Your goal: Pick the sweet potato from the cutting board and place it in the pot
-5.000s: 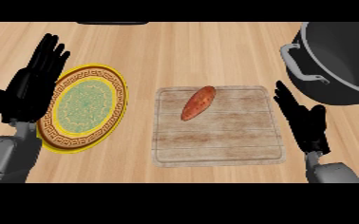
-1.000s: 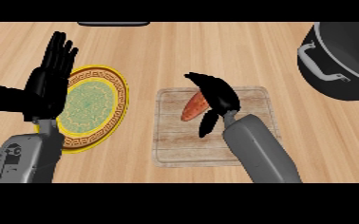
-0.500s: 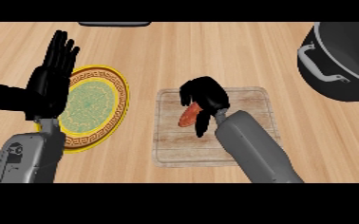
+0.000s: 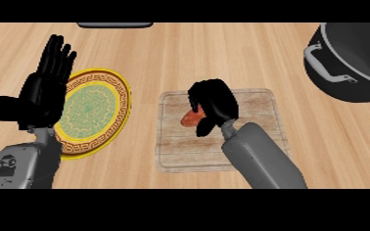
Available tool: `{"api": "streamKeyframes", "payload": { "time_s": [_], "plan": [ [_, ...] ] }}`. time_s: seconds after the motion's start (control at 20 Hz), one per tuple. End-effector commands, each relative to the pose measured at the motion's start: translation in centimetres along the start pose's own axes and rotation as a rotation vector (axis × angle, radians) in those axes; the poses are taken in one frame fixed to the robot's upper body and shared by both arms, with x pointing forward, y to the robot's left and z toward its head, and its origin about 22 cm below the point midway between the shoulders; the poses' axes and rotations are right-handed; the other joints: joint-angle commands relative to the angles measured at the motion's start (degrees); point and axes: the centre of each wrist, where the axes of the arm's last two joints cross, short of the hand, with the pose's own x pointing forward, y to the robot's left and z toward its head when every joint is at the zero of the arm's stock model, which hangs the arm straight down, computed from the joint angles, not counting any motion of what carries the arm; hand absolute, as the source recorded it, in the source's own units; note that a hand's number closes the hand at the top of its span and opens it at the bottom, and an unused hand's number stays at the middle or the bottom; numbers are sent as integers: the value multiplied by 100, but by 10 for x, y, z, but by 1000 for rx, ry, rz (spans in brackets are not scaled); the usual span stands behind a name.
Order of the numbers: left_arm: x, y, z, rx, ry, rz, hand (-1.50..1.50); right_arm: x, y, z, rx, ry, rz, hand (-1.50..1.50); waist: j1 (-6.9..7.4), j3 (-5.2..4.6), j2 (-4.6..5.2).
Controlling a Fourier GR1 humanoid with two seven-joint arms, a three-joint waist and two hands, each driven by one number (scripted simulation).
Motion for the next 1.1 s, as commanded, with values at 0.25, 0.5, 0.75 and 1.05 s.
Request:
{"api": "streamKeyframes", "payload": {
  "time_s": [0.25, 0.5, 0.75, 1.05],
  "plan": [
    [5, -13, -4, -69, -47, 16, 0, -30, -92, -67, -301, 614, 22, 150, 456, 2, 246],
    [7, -19, -11, -90, -41, 11, 0, -42, -143, -86, -539, 898, 154, 150, 526, -4, 264],
    [4, -34, -5, -86, -39, 29, 0, -31, -178, -101, -777, 1052, 255, 150, 507, 9, 180],
    [3, -17, -12, -64, -27, 11, 0, -58, -202, -100, -959, 1132, 319, 150, 406, 20, 186]
  ]
}}
